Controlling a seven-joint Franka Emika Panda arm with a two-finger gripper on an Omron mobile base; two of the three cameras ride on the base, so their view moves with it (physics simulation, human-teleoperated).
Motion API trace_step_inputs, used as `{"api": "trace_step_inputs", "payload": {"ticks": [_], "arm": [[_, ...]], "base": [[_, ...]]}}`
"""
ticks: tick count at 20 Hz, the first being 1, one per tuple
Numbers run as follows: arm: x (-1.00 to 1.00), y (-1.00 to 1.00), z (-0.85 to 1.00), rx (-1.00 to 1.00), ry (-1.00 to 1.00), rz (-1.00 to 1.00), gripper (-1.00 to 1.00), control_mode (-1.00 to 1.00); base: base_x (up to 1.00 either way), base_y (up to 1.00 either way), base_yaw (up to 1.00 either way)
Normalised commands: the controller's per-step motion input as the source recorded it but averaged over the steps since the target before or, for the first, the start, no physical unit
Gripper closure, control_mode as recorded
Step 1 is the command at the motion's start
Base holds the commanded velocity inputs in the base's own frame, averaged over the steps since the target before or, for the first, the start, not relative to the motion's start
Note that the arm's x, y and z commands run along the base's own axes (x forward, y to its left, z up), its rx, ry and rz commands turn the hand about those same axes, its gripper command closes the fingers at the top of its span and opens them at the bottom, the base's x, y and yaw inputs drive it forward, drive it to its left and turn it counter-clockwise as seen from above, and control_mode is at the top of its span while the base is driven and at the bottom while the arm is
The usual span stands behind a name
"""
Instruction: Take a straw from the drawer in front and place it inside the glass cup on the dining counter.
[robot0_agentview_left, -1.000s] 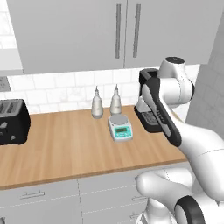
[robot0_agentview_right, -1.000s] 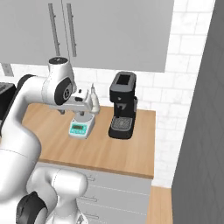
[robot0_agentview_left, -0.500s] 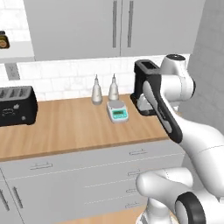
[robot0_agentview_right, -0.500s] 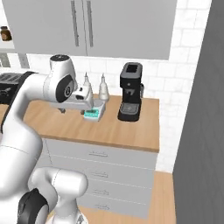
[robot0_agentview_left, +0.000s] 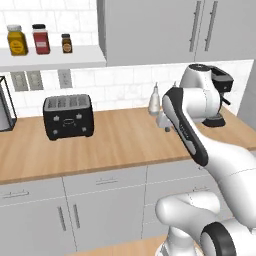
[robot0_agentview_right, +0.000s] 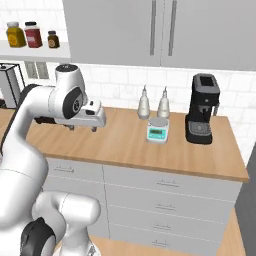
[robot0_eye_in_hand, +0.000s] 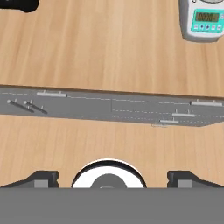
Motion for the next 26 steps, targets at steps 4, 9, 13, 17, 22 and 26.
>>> {"api": "trace_step_inputs", "payload": {"ticks": [4, 9, 13, 17, 22, 26], "arm": [[0.00, 0.00, 0.00, 0.00, 0.00, 0.00, -1.00, 1.00], [0.00, 0.00, 0.00, 0.00, 0.00, 0.00, -1.00, 1.00], [0.00, 0.00, 0.00, 0.00, 0.00, 0.00, -1.00, 1.00], [0.00, 0.00, 0.00, 0.00, 0.00, 0.00, -1.00, 1.00], [0.00, 0.00, 0.00, 0.00, 0.00, 0.00, -1.00, 1.00], [0.00, 0.00, 0.00, 0.00, 0.00, 0.00, -1.00, 1.00]], "base": [[0.52, 0.42, 0.00], [0.38, 0.04, 0.00], [-0.03, 0.27, 0.00], [-0.32, 0.47, 0.00], [-0.17, 0.35, 0.00], [-0.29, 0.12, 0.00]]}}
